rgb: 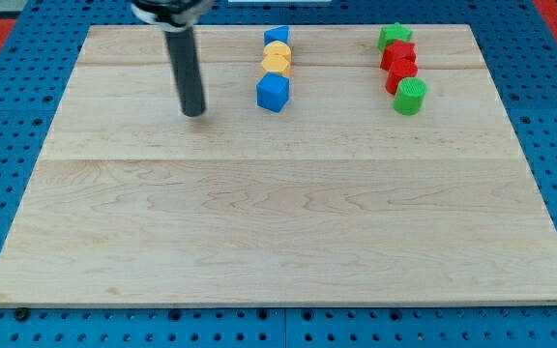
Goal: Move the blue triangle diagonally top right to the yellow heart
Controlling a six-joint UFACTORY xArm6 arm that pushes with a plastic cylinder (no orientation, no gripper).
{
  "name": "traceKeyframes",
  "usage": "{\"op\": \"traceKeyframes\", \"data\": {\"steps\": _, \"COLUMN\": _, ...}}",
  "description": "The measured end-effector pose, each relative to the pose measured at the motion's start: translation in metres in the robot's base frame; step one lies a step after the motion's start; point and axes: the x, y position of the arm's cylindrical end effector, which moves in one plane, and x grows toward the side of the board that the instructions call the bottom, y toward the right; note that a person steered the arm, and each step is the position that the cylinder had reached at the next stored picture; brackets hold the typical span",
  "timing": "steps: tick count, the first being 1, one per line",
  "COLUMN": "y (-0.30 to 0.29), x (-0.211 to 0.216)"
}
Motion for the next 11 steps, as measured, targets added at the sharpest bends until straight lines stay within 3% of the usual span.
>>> {"op": "traceKeyframes", "data": {"steps": 2, "y": -0.004, "x": -0.119}}
{"op": "traceKeyframes", "data": {"steps": 4, "y": 0.095, "x": -0.156}}
{"op": "traceKeyframes", "data": {"steps": 6, "y": 0.112, "x": -0.138}}
{"op": "traceKeyframes", "data": {"steps": 9, "y": 0.15, "x": -0.033}}
{"op": "traceKeyframes", "data": {"steps": 11, "y": 0.099, "x": -0.091}}
